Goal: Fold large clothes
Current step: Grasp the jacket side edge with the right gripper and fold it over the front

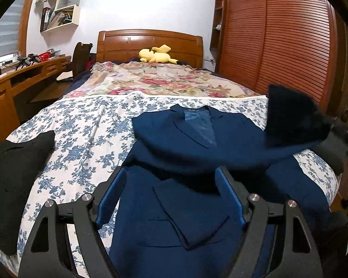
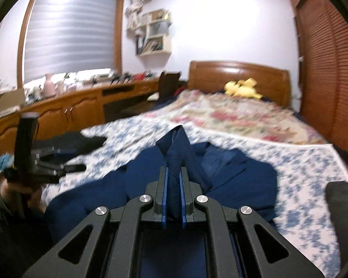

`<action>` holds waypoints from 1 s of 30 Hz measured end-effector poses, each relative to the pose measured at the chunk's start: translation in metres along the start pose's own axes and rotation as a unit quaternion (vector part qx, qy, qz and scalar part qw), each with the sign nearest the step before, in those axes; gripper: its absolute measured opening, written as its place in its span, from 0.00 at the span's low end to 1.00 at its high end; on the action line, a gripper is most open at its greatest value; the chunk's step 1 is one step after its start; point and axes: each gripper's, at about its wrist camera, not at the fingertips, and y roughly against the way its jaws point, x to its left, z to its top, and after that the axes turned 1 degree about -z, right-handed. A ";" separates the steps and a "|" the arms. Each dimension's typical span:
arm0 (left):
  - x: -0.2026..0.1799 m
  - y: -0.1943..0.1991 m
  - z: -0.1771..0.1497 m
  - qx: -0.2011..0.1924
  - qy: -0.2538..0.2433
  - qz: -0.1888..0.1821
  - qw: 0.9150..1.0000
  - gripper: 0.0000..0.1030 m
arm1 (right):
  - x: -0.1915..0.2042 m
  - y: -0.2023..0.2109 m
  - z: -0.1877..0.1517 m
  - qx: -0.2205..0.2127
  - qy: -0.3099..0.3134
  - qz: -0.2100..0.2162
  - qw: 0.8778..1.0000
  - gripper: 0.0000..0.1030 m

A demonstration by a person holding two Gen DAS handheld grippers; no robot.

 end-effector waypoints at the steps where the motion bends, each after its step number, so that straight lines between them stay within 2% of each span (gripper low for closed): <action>1: -0.001 0.000 0.000 0.000 0.000 -0.002 1.000 0.77 | -0.004 0.010 -0.002 -0.005 -0.005 -0.009 1.000 0.08; 3: -0.004 -0.001 0.000 0.001 -0.002 -0.006 1.000 0.77 | -0.007 0.025 -0.010 -0.004 -0.015 -0.027 1.000 0.08; 6: -0.009 -0.002 0.000 0.003 -0.005 -0.010 1.000 0.77 | -0.013 0.032 -0.032 0.020 -0.025 -0.057 0.998 0.08; 10: -0.014 -0.003 0.001 0.004 -0.010 -0.016 1.000 0.77 | -0.012 0.022 -0.066 0.077 -0.059 -0.061 0.993 0.08; 14: -0.019 -0.004 0.002 0.005 -0.010 -0.024 1.000 0.77 | -0.011 0.006 -0.079 0.115 -0.073 -0.056 0.989 0.08; 19: -0.027 -0.006 0.001 0.009 -0.018 -0.033 0.999 0.77 | -0.011 -0.009 -0.072 0.139 -0.075 -0.055 0.986 0.09; 23: -0.035 -0.007 -0.001 0.013 -0.029 -0.036 0.999 0.77 | -0.014 0.002 -0.073 0.150 -0.083 -0.064 0.983 0.09; 29: -0.041 -0.006 -0.003 0.013 -0.036 -0.041 0.998 0.77 | -0.013 0.018 -0.079 0.174 -0.087 -0.084 0.977 0.18; 30: -0.041 -0.006 -0.003 0.014 -0.036 -0.042 0.998 0.77 | -0.012 0.021 -0.078 0.175 -0.085 -0.089 0.977 0.22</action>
